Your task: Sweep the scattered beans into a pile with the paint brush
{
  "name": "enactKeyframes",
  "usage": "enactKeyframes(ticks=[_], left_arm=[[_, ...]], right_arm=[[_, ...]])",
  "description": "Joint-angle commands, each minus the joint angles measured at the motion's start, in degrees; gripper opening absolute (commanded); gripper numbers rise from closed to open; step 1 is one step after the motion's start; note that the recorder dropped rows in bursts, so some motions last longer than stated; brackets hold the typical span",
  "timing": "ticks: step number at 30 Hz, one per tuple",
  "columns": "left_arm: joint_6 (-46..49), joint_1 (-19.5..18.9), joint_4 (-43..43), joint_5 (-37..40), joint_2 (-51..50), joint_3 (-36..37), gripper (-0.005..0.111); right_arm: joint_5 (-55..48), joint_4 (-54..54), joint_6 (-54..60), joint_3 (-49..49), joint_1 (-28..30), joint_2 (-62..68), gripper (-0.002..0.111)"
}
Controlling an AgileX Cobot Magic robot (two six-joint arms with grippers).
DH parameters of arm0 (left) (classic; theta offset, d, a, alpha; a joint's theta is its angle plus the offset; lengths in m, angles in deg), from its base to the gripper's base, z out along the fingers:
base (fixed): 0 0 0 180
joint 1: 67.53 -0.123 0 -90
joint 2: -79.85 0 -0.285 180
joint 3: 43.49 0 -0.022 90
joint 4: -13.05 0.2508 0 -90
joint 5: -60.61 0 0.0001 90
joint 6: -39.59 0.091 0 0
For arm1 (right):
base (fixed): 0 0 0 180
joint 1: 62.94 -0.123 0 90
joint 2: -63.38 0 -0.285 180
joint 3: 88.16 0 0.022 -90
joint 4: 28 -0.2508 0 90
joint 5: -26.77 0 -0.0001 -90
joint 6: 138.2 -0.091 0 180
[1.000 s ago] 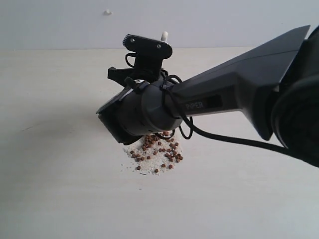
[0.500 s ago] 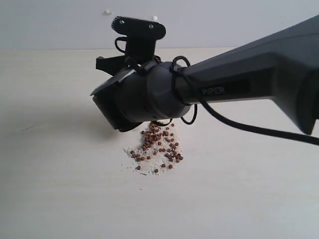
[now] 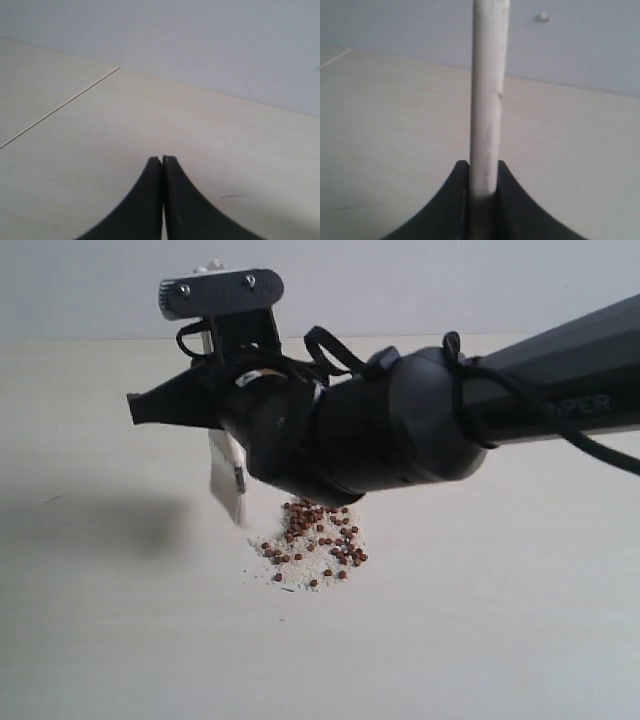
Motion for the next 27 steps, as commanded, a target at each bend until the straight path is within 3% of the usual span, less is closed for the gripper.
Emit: enactKeyframes(ticks=[1,3,7,22,27], left_arm=[[0.1,0.2,0.1,-0.3,0.3,0.2,0.000],[0.1,0.2,0.1,-0.3,0.3,0.2,0.000],[0.1,0.2,0.1,-0.3,0.3,0.2,0.000],[0.1,0.2,0.1,-0.3,0.3,0.2,0.000],[0.1,0.2,0.1,-0.3,0.3,0.2,0.000]], right_arm=[[3.9,31.4,-32.2,-9.0,0.4,-1.9,0.000],[12.0,40.8,-44.2,-13.7,1.4,-2.1,0.000],[20.0,44.0,-55.6,-19.6,3.3,-2.1,0.000],[19.2,36.3,-54.6,-23.9,3.9,-2.1,0.000],[13.8,24.6,-49.8,-23.9,3.9,-2.1,0.000]])
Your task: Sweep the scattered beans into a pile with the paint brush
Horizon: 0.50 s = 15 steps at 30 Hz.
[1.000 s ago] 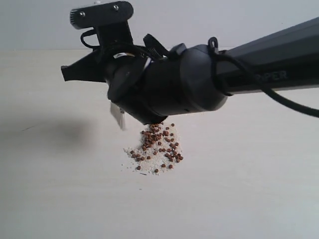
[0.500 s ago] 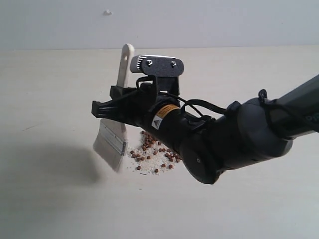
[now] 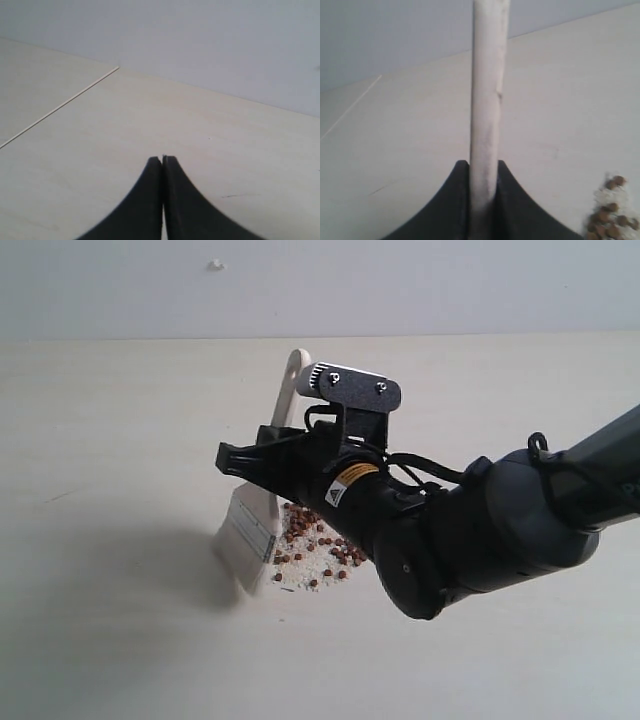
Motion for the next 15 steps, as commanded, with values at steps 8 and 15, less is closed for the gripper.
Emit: enactKeyframes(ticks=[8,15], left_arm=[[0.1,0.2,0.1,-0.3,0.3,0.2,0.000],[0.1,0.2,0.1,-0.3,0.3,0.2,0.000]], right_arm=[[-3.3,-16.7,14.5,-0.3,0.3,-0.7,0.000],[1.4,-20.6,20.4,-0.3,0.3,-0.7,0.000]])
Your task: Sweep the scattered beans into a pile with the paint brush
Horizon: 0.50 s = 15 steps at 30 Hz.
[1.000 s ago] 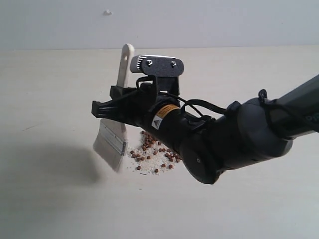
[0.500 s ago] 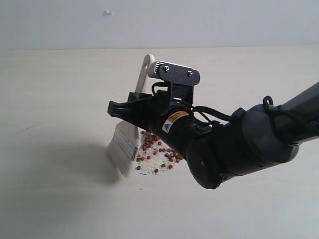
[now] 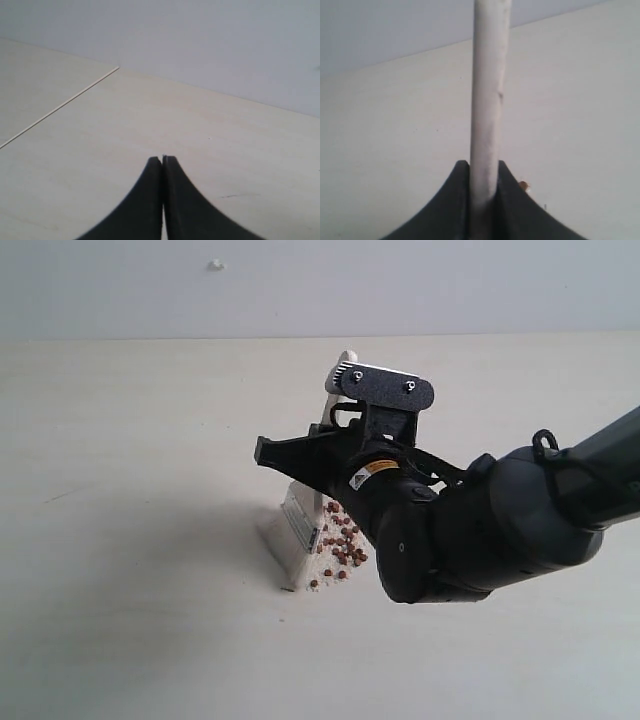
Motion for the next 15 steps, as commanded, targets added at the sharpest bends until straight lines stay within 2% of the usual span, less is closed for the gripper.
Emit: enactKeyframes(ticks=[1,4,8,15], left_arm=[[0.1,0.2,0.1,-0.3,0.3,0.2,0.000],[0.1,0.2,0.1,-0.3,0.3,0.2,0.000],[0.1,0.2,0.1,-0.3,0.3,0.2,0.000],[0.1,0.2,0.1,-0.3,0.3,0.2,0.000]], right_arm=[[2.7,-1.2,3.5,-0.3,0.3,-0.3,0.000],[3.4,-0.7,3.5,-0.2,0.3,-0.4,0.000],[2.4,4.9,3.5,-0.2,0.3,-2.1,0.000],[-5.2,31.7,5.6,-0.2,2.0,-7.8,0.000]])
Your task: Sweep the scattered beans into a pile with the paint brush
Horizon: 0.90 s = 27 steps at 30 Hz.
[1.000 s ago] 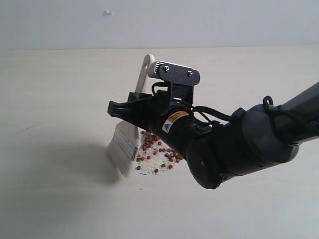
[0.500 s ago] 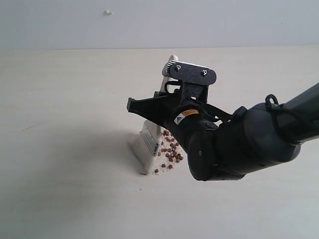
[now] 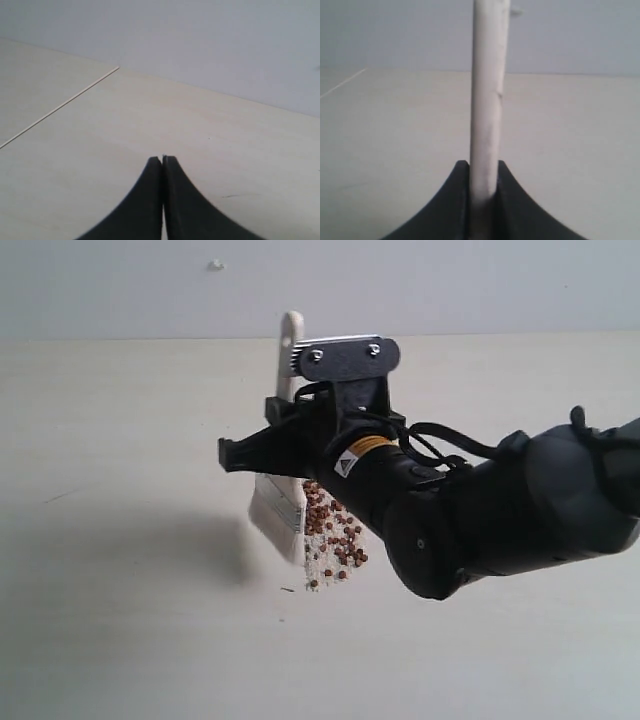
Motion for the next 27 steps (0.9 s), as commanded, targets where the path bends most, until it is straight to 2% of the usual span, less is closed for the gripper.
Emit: enactKeyframes(ticks=[1,5,7,9,11,13,14,15,16,17,19,23,27], left_arm=[[0.1,0.2,0.1,-0.3,0.3,0.2,0.000],[0.1,0.2,0.1,-0.3,0.3,0.2,0.000],[0.1,0.2,0.1,-0.3,0.3,0.2,0.000],[0.1,0.2,0.1,-0.3,0.3,0.2,0.000],[0.1,0.2,0.1,-0.3,0.3,0.2,0.000],[0.1,0.2,0.1,-0.3,0.3,0.2,0.000],[0.1,0.2,0.1,-0.3,0.3,0.2,0.000],[0.1,0.2,0.1,-0.3,0.3,0.2,0.000],[0.1,0.2,0.1,-0.3,0.3,0.2,0.000],[0.1,0.2,0.1,-0.3,0.3,0.2,0.000],[0.1,0.2,0.1,-0.3,0.3,0.2,0.000],[0.1,0.2,0.1,-0.3,0.3,0.2,0.000],[0.1,0.2,0.1,-0.3,0.3,0.2,0.000]], right_arm=[[-5.8,16.8,0.8,-0.2,2.5,-3.7,0.000],[-11.9,25.5,-0.3,-0.2,7.3,-6.2,0.000],[-13.2,35.4,-5.3,-0.2,10.1,-7.1,0.000],[-12.7,51.8,-14.7,-0.2,12.9,-7.8,0.000],[-8.5,67.8,-26.0,-0.2,15.4,-8.4,0.000],[0.1,82.5,-34.5,-0.2,18.5,-8.5,0.000],[5.6,88.0,-35.8,-0.2,19.9,-8.5,0.000],[16.0,95.6,-35.8,-0.2,23.7,-8.4,0.000],[20.0,96.7,-35.8,-0.2,25.3,-8.1,0.000],[25.7,99.3,-38.9,-0.2,29.6,-7.1,0.000],[25.7,104.3,-42.1,-0.2,33.8,-5.8,0.000],[25.7,116.5,-45.9,-0.2,35.2,-0.5,0.000],[25.7,116.2,-43.6,-0.2,34.9,5.2,0.000]])
